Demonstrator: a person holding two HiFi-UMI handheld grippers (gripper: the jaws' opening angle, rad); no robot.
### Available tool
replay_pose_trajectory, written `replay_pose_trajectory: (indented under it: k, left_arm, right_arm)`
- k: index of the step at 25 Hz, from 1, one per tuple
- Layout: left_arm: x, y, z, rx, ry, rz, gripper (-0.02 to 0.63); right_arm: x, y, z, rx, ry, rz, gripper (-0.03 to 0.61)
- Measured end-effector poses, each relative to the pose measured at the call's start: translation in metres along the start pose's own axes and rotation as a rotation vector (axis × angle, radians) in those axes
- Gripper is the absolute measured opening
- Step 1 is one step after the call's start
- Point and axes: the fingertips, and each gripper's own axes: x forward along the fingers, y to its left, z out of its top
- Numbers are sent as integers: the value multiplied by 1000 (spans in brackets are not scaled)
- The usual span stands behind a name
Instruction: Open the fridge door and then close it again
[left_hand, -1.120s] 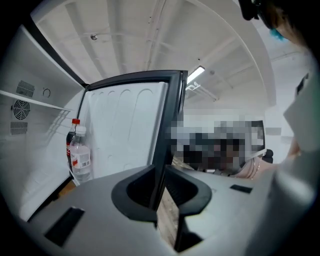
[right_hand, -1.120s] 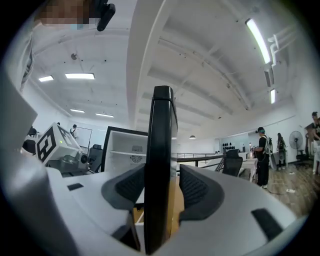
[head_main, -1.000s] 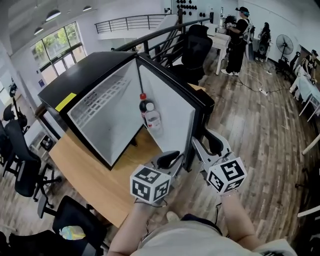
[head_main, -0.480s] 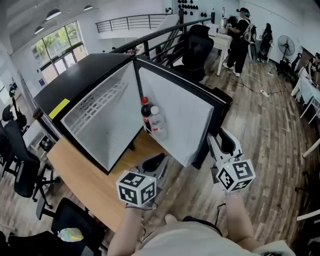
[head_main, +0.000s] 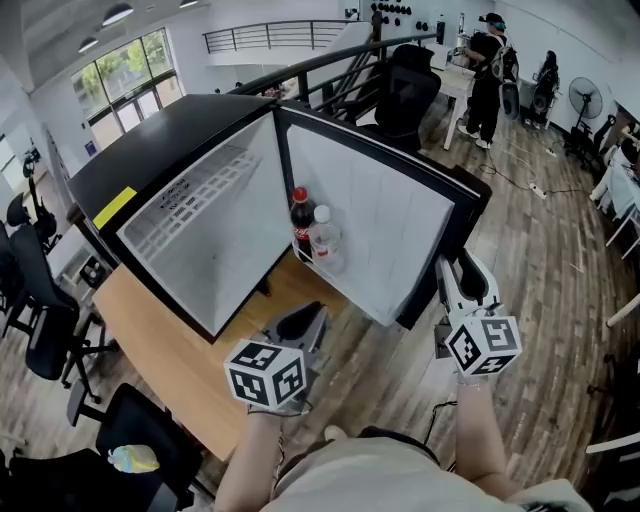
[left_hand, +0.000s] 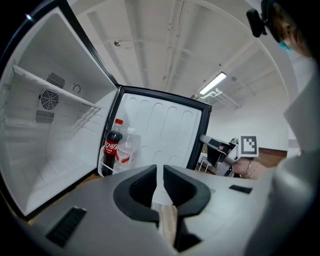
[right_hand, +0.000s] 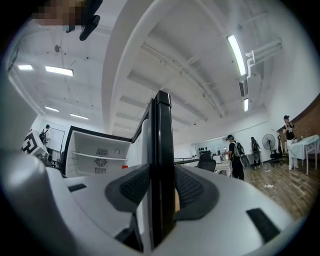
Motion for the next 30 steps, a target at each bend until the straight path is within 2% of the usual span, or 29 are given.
replay_pose_trajectory:
  k: [9,17,22,30]
  left_arm:
    - [1,24,5,42,-1,85,41]
    - [-1,40,13,18,-24,137,41]
    - [-3,42,10,-7,-28,144,41]
    - [-6,40,9,-1,-12,138,40]
  right_arm:
    - [10,-17,-3,17,-12,-37,137]
    - [21,-34,-4,47,-10,-54,135]
    - [24,-40,-5,50,-6,-57,133]
    - [24,-41,-5,47,16,-28,133]
